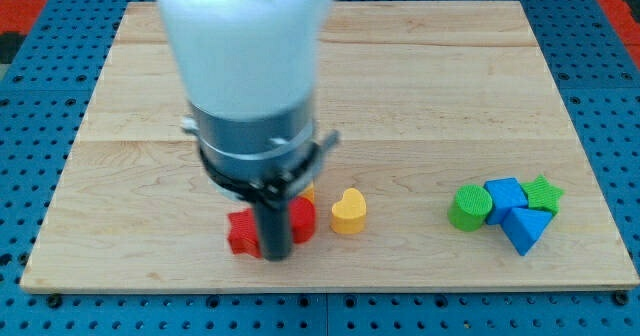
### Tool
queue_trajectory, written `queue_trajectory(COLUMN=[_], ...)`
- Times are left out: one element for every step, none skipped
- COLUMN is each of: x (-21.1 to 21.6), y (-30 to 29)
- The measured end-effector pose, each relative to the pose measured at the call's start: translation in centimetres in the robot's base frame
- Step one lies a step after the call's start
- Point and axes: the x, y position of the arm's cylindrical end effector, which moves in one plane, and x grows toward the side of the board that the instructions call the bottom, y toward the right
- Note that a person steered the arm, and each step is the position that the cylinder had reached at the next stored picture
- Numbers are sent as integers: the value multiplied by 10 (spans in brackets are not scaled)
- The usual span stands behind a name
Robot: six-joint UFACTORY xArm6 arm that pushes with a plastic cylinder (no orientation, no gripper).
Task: Move the red circle diagonal to the top right of the hexagon
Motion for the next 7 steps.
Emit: queue_trajectory(x=[-29, 12, 14, -8, -30, -57, -58], y=[-20, -20, 15, 57, 19, 3, 65])
